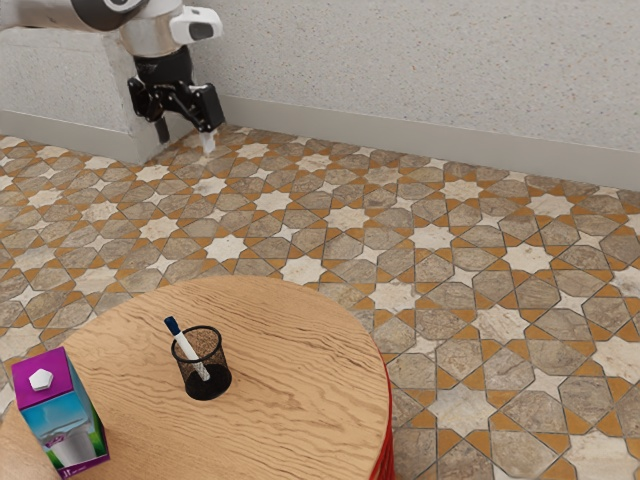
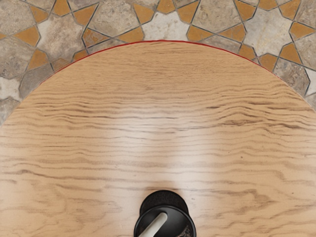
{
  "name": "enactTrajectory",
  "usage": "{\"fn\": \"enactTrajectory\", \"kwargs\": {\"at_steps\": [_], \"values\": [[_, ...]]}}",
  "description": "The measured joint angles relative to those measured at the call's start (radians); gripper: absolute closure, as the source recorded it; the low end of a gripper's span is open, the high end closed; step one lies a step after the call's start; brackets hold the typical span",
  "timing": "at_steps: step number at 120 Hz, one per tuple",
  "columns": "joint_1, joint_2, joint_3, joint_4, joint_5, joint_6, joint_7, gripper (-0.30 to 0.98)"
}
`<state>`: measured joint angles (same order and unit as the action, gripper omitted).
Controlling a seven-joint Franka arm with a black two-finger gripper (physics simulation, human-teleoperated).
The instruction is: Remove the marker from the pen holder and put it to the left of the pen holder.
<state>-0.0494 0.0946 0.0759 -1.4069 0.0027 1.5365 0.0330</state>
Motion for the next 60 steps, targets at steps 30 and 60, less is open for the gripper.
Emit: {"fn": "enactTrajectory", "kwargs": {"at_steps": [30, 60], "values": [[0.044, 0.081, 0.017, 0.078, -0.005, 0.005, 0.07, 0.0], [0.041, 0.426, 0.018, 0.151, 0.002, 0.211, 0.134, 0.0]]}}
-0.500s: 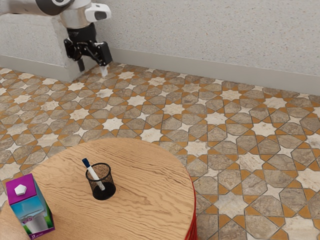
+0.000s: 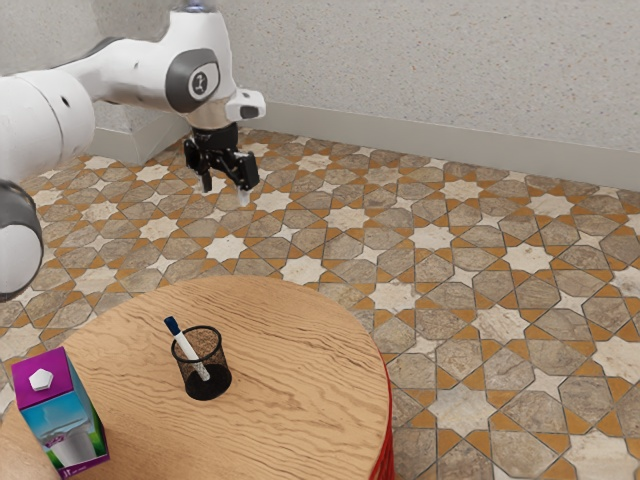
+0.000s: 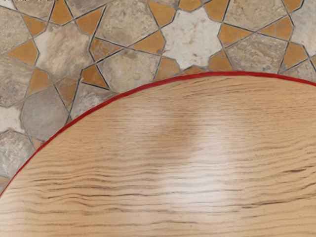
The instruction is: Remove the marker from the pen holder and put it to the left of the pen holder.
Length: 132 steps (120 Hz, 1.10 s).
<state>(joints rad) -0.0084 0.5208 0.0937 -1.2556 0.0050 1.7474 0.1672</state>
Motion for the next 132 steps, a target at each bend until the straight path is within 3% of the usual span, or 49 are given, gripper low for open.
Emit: {"fn": "enactTrajectory", "kwargs": {"at_steps": [15, 33, 61, 113, 132], "values": [[0.016, 0.071, -0.008, 0.026, -0.05, 0.003, 0.018, 0.0], [0.025, 0.113, -0.004, 0.036, -0.081, -0.182, 0.025, 0.0], [0.087, 0.153, 0.006, 0.018, -0.204, -0.432, -0.021, 0.0], [0.105, 0.138, 0.024, -0.174, -0.254, -0.564, -0.036, 0.01], [0.095, 0.119, 0.024, -0.221, -0.251, -0.56, -0.027, 0.09]]}}
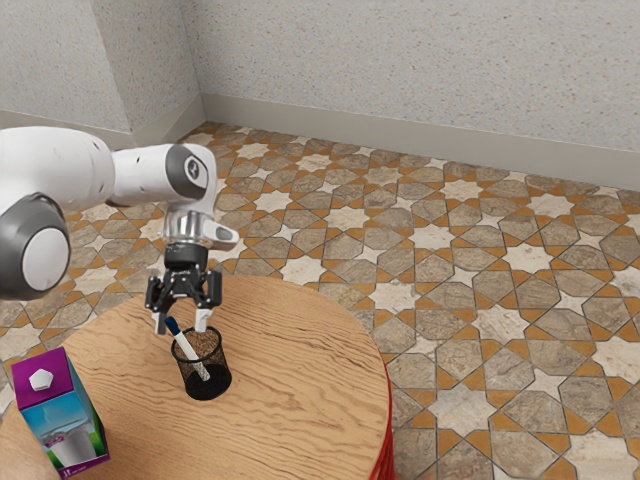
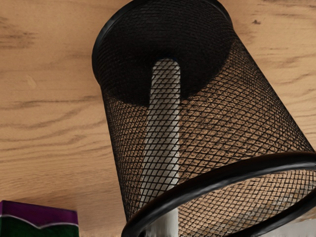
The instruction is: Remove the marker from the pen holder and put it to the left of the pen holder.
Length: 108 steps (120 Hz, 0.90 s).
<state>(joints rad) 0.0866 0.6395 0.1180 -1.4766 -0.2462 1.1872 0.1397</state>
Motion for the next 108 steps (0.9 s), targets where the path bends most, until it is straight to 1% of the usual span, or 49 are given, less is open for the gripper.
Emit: {"fn": "enactTrajectory", "kwargs": {"at_steps": [47, 53, 72, 73, 81, 89, 101, 108], "values": [[-0.01, -0.01, 0.02, -0.013, 0.003, 0.004, 0.017, 0.61], [-0.011, -0.01, 0.02, -0.013, 0.004, 0.004, 0.019, 0.65], [-0.013, -0.02, 0.02, -0.013, 0.012, 0.004, 0.023, 0.69], [-0.013, -0.023, 0.02, -0.013, 0.013, 0.004, 0.023, 0.71], [-0.022, -0.074, 0.02, -0.026, 0.027, 0.003, 0.022, 0.74], [-0.027, -0.163, 0.02, -0.067, 0.043, 0.0, 0.02, 0.76], [-0.032, -0.318, 0.018, -0.125, 0.076, -0.001, 0.014, 0.77], [-0.033, -0.438, 0.014, -0.167, 0.111, 0.011, 0.009, 0.78]]}}
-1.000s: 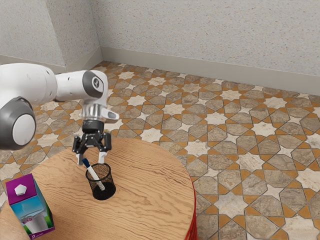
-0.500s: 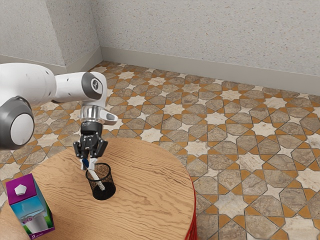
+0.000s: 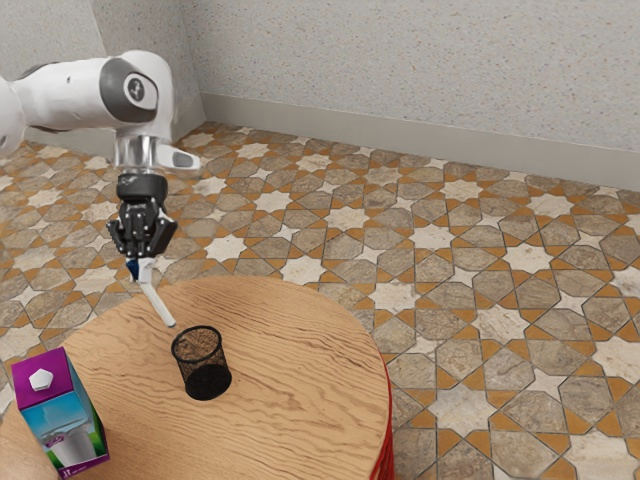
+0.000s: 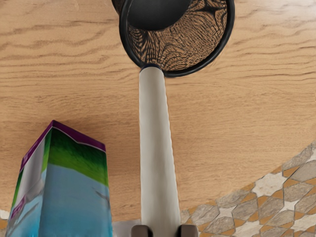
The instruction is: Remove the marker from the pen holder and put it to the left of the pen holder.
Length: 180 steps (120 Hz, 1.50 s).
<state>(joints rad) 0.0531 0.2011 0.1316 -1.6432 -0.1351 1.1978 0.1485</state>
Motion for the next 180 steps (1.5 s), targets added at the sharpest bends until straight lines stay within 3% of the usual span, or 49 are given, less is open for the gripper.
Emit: {"fn": "enactTrajectory", "kwargs": {"at_steps": [23, 48, 72, 88, 112, 129, 163, 168, 175, 180], "values": [[0.001, -0.21, -0.011, -0.184, 0.146, 0.169, -0.011, 0.79], [0.014, -0.299, -0.01, -0.466, 0.261, 0.604, 0.027, 0.79], [0.005, -0.309, -0.011, -0.643, 0.293, 1.064, 0.097, 0.79], [-0.022, -0.379, -0.012, -0.794, 0.3, 1.292, 0.131, 0.79], [-0.016, -0.496, -0.007, -0.982, 0.296, 1.468, 0.173, 0.79], [-0.004, -0.518, 0.001, -1.032, 0.283, 1.52, 0.209, 0.79], [-0.006, -0.513, 0.01, -0.946, 0.269, 1.462, 0.254, 0.26], [-0.009, -0.461, 0.009, -0.758, 0.259, 1.379, 0.254, 0.21], [-0.004, -0.263, 0.01, -0.293, 0.223, 1.167, 0.245, 0.16], [-0.001, -0.174, 0.009, -0.072, 0.198, 1.025, 0.238, 0.13]]}}
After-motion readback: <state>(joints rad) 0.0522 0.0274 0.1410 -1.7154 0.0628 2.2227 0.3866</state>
